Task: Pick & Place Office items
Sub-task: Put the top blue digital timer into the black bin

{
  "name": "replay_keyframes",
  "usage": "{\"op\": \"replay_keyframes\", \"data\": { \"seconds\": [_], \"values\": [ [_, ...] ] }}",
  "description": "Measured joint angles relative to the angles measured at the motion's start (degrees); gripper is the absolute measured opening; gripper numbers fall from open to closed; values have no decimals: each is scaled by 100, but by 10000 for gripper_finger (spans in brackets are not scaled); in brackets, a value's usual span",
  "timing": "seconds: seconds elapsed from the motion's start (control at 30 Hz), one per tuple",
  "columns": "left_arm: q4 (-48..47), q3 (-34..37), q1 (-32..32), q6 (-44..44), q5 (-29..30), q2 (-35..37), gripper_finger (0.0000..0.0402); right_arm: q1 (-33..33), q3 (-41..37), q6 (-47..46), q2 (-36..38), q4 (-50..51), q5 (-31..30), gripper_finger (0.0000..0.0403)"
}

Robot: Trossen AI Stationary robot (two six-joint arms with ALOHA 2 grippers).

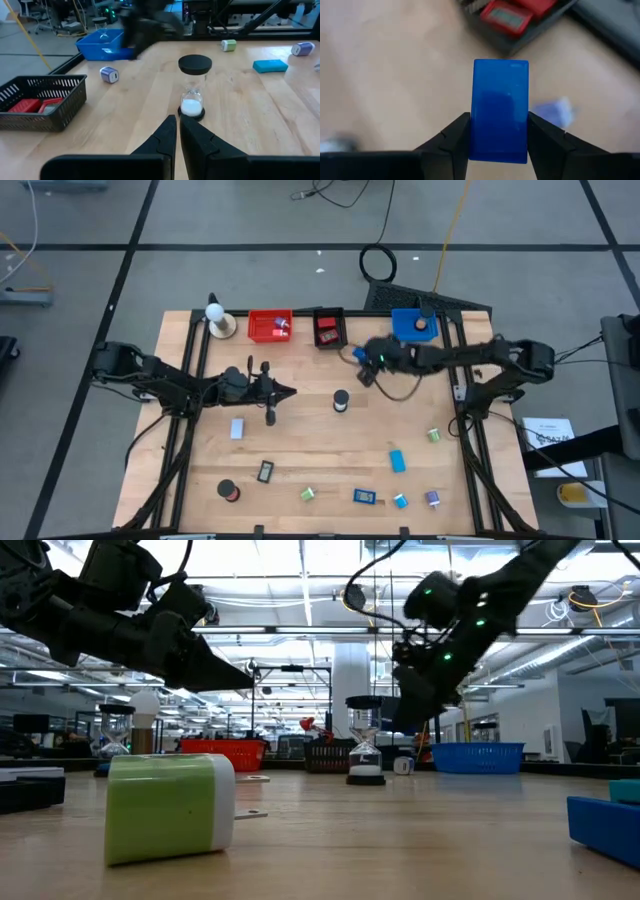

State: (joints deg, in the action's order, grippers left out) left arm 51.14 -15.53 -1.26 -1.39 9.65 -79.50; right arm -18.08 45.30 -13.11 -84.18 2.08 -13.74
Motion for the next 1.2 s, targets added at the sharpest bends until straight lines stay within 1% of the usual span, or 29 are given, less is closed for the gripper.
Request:
{"op": "replay_keyframes", "data": {
  "seconds": [0.1,0.17,0.2,0.37,0.47,0.5,0.6,0.7,0.93,1.2],
  "values": [
    [1,0,0,-13,-1,0,31,-482,620,528,-453,-43,175,148],
    [-2,0,0,-24,-7,0,31,-673,1079,868,-770,-5,193,148],
    [-15,0,0,-25,-8,0,31,-745,1334,1034,-967,-13,227,148],
    [-50,-4,0,-3,-11,0,31,-1053,2501,1503,-1882,134,940,148],
    [-56,-4,0,0,-11,0,31,-1155,2997,1683,-2343,379,984,148],
    [-69,-4,0,0,-13,0,31,-1173,3113,1732,-2507,383,1093,148],
    [-87,-4,-2,0,-18,0,31,-1232,3223,1735,-2791,440,1405,153],
    [-86,-4,0,2,-22,0,31,-1257,3298,1735,-2952,304,1403,162],
    [-88,-7,0,15,-28,0,31,-1304,3282,1823,-3104,361,1385,161],
    [-130,-7,0,15,-35,0,31,-1299,3285,1832,-3102,214,1361,203]
  ]
}}
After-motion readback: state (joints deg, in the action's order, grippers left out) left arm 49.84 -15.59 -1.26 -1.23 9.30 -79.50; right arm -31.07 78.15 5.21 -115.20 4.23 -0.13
